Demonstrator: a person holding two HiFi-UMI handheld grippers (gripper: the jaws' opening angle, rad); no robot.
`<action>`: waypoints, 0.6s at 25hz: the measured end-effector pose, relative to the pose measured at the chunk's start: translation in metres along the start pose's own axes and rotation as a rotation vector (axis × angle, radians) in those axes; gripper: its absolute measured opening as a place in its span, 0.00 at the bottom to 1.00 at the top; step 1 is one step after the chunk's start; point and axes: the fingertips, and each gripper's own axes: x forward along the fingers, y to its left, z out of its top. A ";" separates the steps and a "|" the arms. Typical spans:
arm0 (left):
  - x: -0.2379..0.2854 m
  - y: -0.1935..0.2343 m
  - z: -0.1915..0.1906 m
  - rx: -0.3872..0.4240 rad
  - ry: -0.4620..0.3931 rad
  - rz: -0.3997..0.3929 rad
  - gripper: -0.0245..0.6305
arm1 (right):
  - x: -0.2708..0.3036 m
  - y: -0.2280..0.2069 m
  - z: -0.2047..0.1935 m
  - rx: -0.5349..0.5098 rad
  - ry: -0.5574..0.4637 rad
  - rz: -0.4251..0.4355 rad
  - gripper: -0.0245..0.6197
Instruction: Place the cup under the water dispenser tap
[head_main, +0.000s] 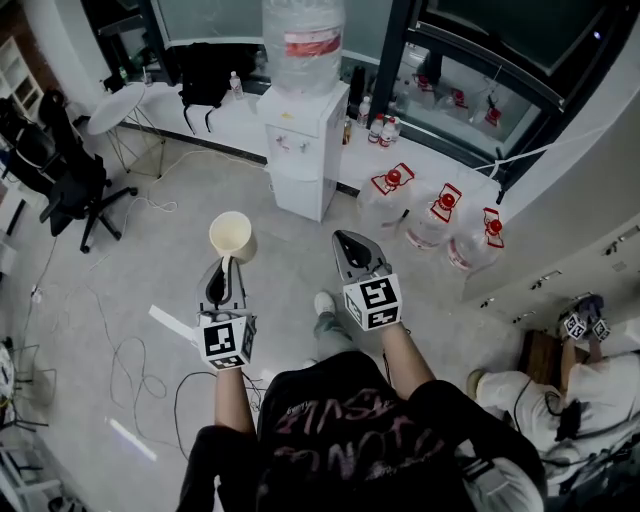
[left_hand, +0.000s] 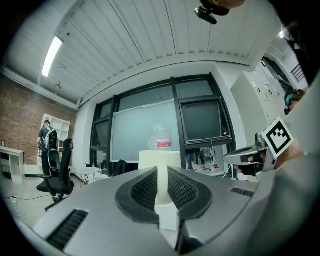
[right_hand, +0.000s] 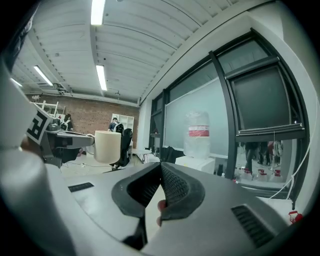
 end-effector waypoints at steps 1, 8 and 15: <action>0.004 0.002 -0.001 -0.001 -0.001 0.001 0.11 | 0.005 -0.001 -0.001 0.002 0.001 0.000 0.06; 0.044 0.024 -0.014 0.006 0.020 0.005 0.11 | 0.059 -0.009 -0.004 0.013 0.001 0.017 0.06; 0.115 0.057 -0.025 -0.009 0.041 0.018 0.11 | 0.136 -0.038 -0.007 0.025 0.018 0.016 0.06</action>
